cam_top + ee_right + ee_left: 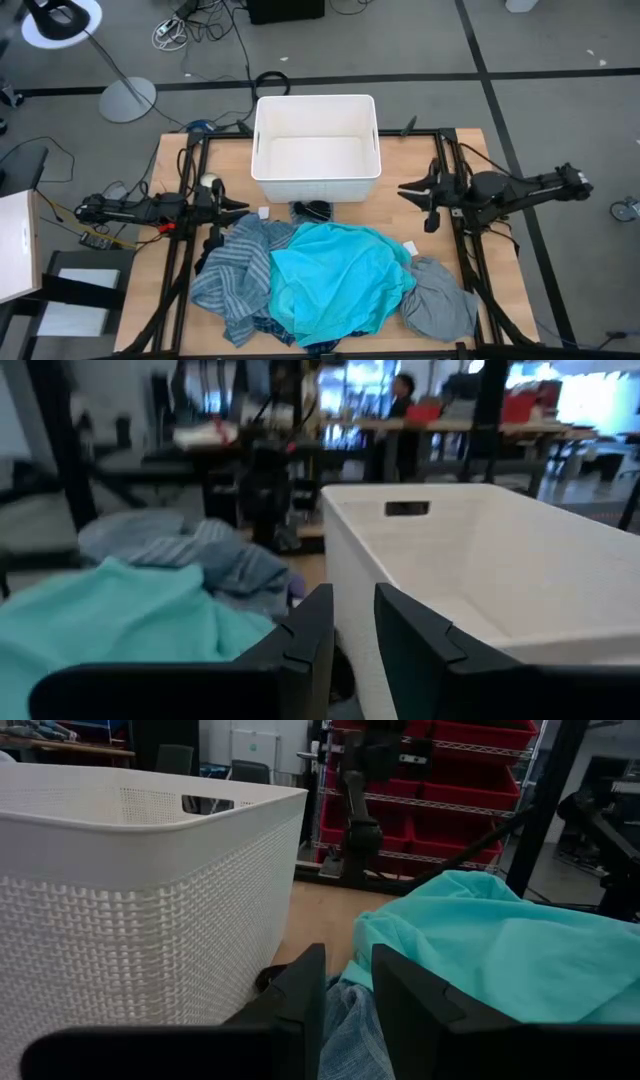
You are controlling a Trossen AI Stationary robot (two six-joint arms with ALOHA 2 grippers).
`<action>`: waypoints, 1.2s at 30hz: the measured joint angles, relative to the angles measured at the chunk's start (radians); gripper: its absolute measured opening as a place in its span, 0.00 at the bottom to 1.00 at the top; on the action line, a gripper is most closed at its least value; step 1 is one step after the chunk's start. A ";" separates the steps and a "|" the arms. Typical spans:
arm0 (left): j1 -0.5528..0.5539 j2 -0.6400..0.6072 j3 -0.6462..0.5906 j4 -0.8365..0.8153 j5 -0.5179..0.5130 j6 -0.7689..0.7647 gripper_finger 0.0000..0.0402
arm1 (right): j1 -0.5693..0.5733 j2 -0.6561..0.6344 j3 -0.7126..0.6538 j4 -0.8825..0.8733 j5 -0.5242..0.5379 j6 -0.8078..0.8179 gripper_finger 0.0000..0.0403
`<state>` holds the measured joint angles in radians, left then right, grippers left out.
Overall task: Sort clothes
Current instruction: Put the light blue shirt into the white laundry bin
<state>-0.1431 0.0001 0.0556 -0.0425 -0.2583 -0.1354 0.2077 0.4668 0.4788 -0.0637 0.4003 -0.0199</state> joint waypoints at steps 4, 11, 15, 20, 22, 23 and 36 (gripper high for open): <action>0.000 0.000 0.000 0.000 0.000 0.000 0.22 | 0.016 0.153 0.141 -0.123 0.047 0.001 0.20; 0.000 0.000 0.000 0.000 0.000 0.000 0.22 | 0.022 0.357 0.416 -0.537 0.049 0.178 0.20; 0.000 0.000 0.000 0.000 0.000 0.000 0.22 | 0.022 0.445 0.531 -0.658 -0.003 0.279 0.19; 0.000 0.000 0.000 0.000 0.000 0.000 0.22 | 0.022 0.538 0.589 -0.697 -0.168 0.289 0.19; 0.000 0.000 0.000 0.000 0.000 0.000 0.22 | 0.022 0.571 0.593 -0.699 -0.220 0.290 0.19; 0.000 0.000 0.000 0.000 0.000 0.000 0.22 | 0.023 0.588 0.593 -0.702 -0.238 0.295 0.19; 0.000 0.000 0.000 0.000 0.000 0.000 0.22 | 0.114 0.846 0.593 -0.694 -0.300 0.365 0.38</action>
<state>-0.1431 0.0000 0.0559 -0.0425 -0.2583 -0.1352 0.3217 1.3130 1.0714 -0.7579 0.1003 0.3453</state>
